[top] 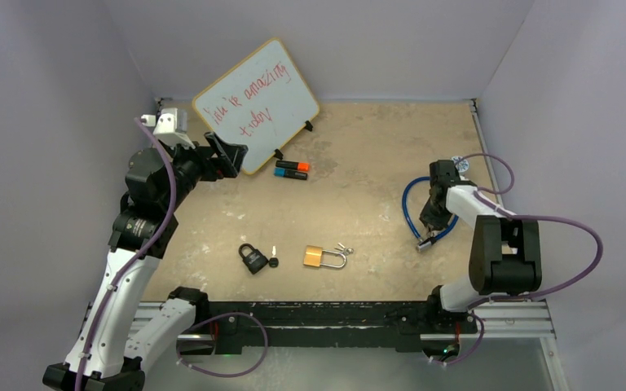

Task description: Unlock with the key

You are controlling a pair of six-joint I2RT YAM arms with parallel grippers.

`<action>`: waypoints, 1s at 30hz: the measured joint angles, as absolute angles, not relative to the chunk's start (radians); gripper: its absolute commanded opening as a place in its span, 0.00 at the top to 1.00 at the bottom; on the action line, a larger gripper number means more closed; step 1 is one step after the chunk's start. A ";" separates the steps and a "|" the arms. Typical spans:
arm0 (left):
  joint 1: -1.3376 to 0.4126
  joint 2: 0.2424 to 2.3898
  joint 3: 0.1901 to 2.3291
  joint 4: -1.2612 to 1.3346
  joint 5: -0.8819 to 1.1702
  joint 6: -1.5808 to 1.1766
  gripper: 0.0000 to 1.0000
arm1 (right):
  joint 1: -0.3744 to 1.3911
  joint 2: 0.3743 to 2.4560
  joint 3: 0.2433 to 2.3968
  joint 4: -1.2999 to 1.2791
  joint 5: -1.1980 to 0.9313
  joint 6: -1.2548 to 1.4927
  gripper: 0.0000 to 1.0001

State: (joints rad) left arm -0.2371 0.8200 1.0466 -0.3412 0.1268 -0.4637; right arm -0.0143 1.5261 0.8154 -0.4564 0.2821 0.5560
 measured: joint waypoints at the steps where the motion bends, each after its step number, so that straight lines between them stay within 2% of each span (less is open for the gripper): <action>1: -0.237 0.820 1.047 -0.343 0.127 -0.464 0.08 | -0.021 1.522 0.812 -0.452 0.276 0.556 0.72; 6: -0.237 0.820 1.047 -0.359 0.127 -0.472 0.08 | -0.031 1.515 0.804 -0.442 0.263 0.556 0.68; 11: -0.237 0.817 1.047 -0.364 0.127 -0.480 0.09 | -0.035 1.502 0.793 -0.439 0.259 0.559 0.70; 13: -0.237 0.815 1.047 -0.368 0.127 -0.481 0.09 | -0.036 1.497 0.788 -0.434 0.255 0.562 0.74; 21: -0.237 0.811 1.047 -0.383 0.127 -0.491 0.10 | -0.039 1.485 0.776 -0.424 0.236 0.581 1.00; 30: -0.237 0.812 1.044 -0.385 0.132 -0.499 0.10 | -0.039 1.410 0.763 -0.465 0.266 0.582 1.00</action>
